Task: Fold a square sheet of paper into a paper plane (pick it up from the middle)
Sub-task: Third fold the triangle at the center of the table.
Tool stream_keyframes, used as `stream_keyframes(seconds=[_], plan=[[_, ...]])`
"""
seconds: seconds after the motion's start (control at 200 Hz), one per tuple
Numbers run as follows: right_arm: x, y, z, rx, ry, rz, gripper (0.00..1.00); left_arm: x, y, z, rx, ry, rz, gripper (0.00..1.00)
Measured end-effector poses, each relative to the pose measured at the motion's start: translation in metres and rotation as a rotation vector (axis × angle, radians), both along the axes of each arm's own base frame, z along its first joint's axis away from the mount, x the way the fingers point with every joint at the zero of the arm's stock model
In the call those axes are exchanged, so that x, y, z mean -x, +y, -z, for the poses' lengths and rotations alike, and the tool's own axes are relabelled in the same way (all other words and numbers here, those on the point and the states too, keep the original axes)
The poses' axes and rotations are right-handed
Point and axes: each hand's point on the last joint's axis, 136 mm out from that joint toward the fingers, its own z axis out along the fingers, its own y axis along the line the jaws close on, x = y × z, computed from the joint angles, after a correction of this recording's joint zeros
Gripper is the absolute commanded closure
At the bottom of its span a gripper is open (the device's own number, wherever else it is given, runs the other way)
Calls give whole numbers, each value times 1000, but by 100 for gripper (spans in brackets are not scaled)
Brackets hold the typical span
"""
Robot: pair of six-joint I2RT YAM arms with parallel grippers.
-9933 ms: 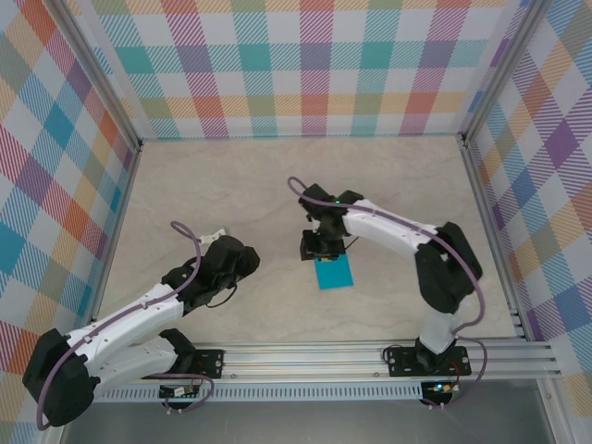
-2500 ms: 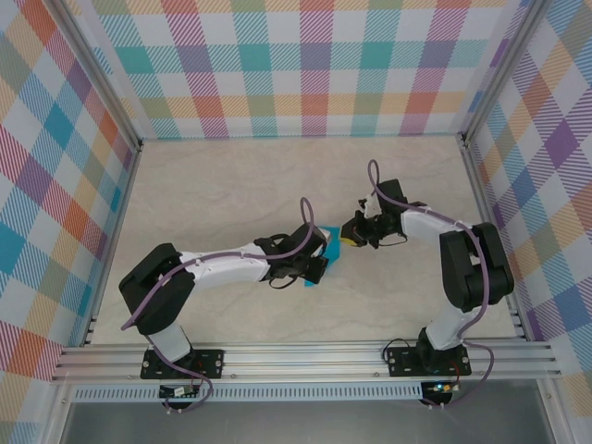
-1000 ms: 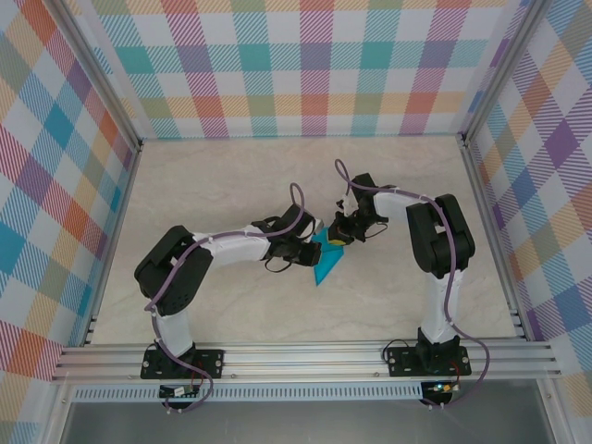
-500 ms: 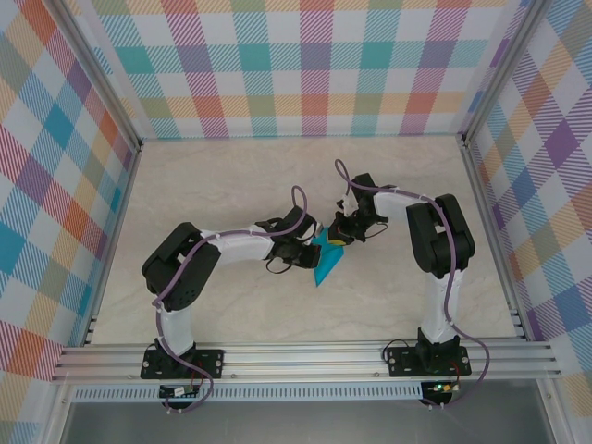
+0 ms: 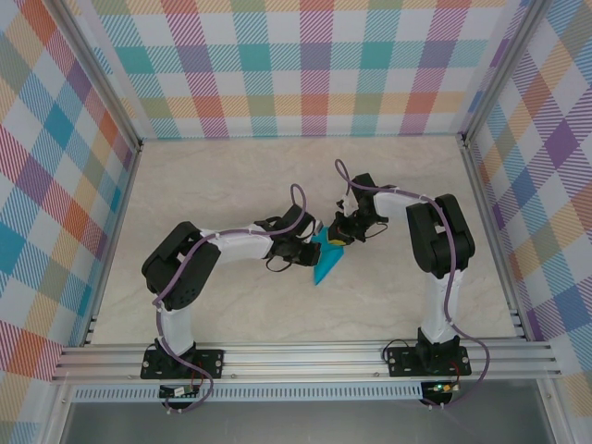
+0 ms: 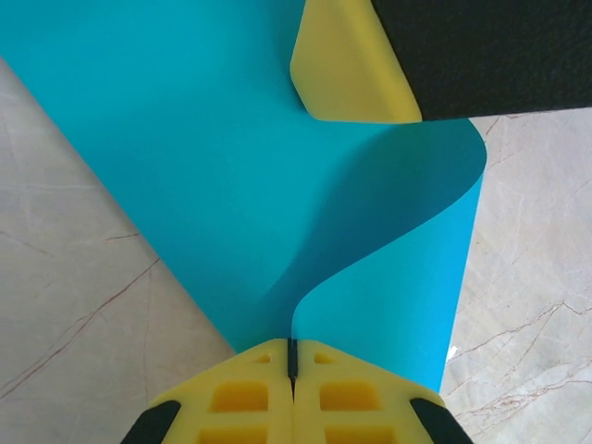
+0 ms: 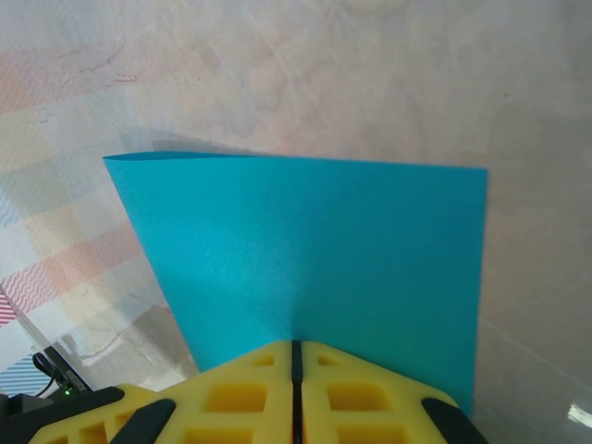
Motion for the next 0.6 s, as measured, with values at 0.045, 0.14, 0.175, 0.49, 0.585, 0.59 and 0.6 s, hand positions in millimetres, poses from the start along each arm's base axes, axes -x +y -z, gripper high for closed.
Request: stream_keyframes(seconds=[0.045,0.14,0.175,0.49,0.585,0.59,0.6], plan=[[0,0,0,0,1,0,91,0,0,1,-2,2,0,96],[0,0,0,0,1,0,91,1,1,6,-9,10,0,96],[0,0,0,0,0,0,91,1,1,6,-9,11,0,96],[0,0,0,0,5,6,90,1,0,6,5,18,-6,96],[0,0,0,0,5,6,91,3,0,5,15,19,-8,95],[0,0,0,0,5,6,91,4,1,5,16,20,-9,95],[0,0,0,0,5,6,91,4,1,5,16,21,-10,95]])
